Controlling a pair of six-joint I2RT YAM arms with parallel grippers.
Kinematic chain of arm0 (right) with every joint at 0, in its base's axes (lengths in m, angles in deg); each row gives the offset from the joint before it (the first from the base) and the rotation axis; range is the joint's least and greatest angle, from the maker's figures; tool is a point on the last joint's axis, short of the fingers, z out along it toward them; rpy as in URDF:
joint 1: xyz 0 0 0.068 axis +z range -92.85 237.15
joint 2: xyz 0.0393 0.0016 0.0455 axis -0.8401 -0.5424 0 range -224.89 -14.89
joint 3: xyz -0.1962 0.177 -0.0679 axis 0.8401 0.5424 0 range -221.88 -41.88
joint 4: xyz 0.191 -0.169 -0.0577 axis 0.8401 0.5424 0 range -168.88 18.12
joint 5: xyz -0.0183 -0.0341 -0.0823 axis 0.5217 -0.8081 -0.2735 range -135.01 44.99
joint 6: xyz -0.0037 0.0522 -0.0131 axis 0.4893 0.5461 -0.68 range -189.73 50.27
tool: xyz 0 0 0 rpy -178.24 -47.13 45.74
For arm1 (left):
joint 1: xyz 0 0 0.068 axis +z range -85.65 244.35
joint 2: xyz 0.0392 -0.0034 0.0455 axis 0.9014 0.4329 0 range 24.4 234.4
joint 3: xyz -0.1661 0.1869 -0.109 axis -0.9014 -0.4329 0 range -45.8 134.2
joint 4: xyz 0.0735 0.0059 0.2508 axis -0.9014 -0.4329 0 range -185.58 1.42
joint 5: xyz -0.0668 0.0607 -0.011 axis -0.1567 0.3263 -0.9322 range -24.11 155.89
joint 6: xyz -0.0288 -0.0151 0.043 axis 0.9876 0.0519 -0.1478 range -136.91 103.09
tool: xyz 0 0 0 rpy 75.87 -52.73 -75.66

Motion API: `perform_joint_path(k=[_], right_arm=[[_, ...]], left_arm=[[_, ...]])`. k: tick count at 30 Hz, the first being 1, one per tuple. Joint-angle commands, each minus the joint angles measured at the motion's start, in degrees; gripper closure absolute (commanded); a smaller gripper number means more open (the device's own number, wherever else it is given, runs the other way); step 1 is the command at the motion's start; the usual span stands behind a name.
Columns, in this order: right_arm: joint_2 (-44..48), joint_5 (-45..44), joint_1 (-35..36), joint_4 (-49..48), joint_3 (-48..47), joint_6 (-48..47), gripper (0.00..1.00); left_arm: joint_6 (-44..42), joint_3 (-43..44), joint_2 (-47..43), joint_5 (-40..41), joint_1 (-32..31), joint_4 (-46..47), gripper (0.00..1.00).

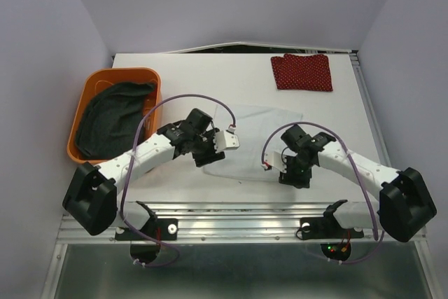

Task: Fold and stack the skirts
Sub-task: Fold the skirt

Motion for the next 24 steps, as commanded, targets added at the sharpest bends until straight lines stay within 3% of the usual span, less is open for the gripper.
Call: perform_joint_path(k=[1, 10, 14, 19, 24], right_arm=[[1.5, -5.3, 2.1, -4.5, 3.2, 2.1, 0.42], [0.3, -6.2, 2.6, -10.3, 7.5, 4.4, 0.48], [-0.4, -8.3, 3.1, -14.7, 8.9, 5.1, 0.53], [-1.3, -8.4, 3.2, -16.1, 9.1, 5.2, 0.71], [0.0, -7.9, 3.2, -14.3, 7.7, 5.4, 0.98]], left_arm=[[-2.9, -1.3, -1.6, -0.3, 0.9, 1.6, 0.38], [-9.6, -6.8, -3.2, -0.5, 0.9, 3.4, 0.41], [-17.6, -10.4, -6.4, -4.6, 0.8, 4.5, 0.42], [-22.5, -13.3, -8.5, -5.2, -1.1, 6.7, 0.43], [-24.0, -14.3, -5.8, -5.4, -2.9, 8.8, 0.43]])
